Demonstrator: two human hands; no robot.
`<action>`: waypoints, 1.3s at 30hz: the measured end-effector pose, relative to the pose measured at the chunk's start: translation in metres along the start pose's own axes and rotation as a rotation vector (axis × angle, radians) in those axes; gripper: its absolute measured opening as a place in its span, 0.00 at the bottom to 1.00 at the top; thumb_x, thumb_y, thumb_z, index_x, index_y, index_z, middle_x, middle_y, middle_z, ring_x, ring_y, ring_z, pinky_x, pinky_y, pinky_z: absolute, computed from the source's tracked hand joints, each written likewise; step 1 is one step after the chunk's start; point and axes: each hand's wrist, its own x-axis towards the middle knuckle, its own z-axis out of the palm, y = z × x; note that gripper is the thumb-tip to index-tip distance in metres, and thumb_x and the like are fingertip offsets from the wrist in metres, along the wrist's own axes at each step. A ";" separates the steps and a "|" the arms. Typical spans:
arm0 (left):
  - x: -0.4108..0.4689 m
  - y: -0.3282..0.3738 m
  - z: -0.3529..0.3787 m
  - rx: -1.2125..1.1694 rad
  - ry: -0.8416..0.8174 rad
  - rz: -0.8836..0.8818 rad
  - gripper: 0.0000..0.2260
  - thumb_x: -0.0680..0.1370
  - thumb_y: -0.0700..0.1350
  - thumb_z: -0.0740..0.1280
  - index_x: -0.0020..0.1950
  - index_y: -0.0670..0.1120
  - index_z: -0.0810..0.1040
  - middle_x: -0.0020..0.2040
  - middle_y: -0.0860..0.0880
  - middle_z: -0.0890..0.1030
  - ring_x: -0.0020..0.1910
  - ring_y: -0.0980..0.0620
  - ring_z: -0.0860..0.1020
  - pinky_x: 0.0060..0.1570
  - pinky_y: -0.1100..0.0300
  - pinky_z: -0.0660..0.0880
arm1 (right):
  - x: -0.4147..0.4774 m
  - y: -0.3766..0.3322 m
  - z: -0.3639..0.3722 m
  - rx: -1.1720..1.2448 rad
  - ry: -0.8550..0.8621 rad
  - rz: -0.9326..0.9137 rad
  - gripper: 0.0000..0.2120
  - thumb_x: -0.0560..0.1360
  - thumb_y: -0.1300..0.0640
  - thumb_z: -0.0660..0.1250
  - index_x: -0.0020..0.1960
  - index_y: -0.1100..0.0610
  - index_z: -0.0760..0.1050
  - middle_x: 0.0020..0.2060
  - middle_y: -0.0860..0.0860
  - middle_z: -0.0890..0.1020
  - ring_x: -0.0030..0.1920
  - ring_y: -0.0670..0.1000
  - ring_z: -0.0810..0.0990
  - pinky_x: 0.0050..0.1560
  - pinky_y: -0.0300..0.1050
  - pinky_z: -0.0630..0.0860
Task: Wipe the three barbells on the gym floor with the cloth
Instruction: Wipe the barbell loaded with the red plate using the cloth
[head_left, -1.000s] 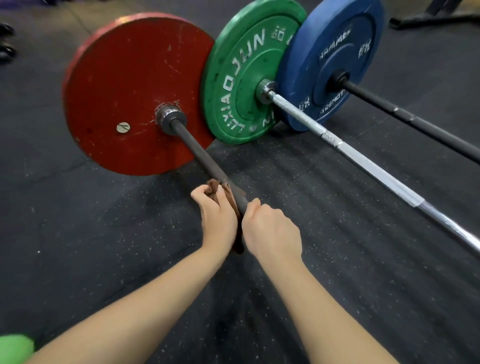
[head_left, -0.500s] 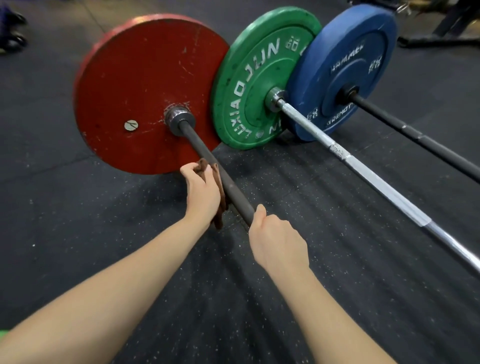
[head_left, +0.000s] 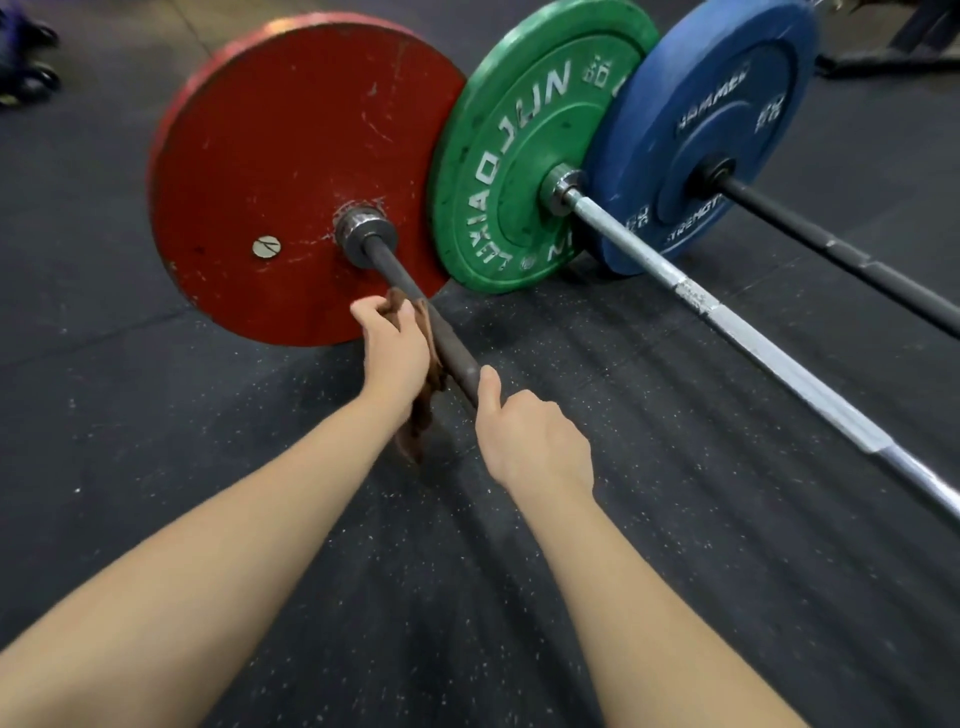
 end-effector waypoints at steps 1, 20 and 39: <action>0.007 0.002 0.000 -0.001 0.017 0.001 0.04 0.86 0.52 0.55 0.57 0.57 0.59 0.56 0.48 0.74 0.52 0.48 0.78 0.56 0.43 0.79 | 0.001 0.000 0.000 0.000 0.000 -0.002 0.36 0.84 0.36 0.39 0.59 0.57 0.79 0.47 0.55 0.82 0.43 0.56 0.74 0.45 0.50 0.70; 0.006 0.011 0.003 -0.057 0.033 -0.127 0.05 0.86 0.51 0.55 0.60 0.54 0.60 0.57 0.46 0.75 0.52 0.49 0.77 0.47 0.50 0.76 | 0.001 0.002 0.003 0.070 -0.007 -0.011 0.35 0.84 0.36 0.40 0.58 0.58 0.78 0.45 0.54 0.80 0.45 0.58 0.75 0.48 0.52 0.71; -0.003 0.002 0.004 -0.185 -0.032 -0.181 0.04 0.86 0.52 0.55 0.60 0.57 0.60 0.55 0.50 0.73 0.53 0.50 0.75 0.59 0.44 0.77 | 0.003 0.003 0.003 -0.034 -0.025 0.017 0.33 0.84 0.36 0.39 0.55 0.56 0.76 0.34 0.48 0.70 0.35 0.51 0.71 0.43 0.50 0.67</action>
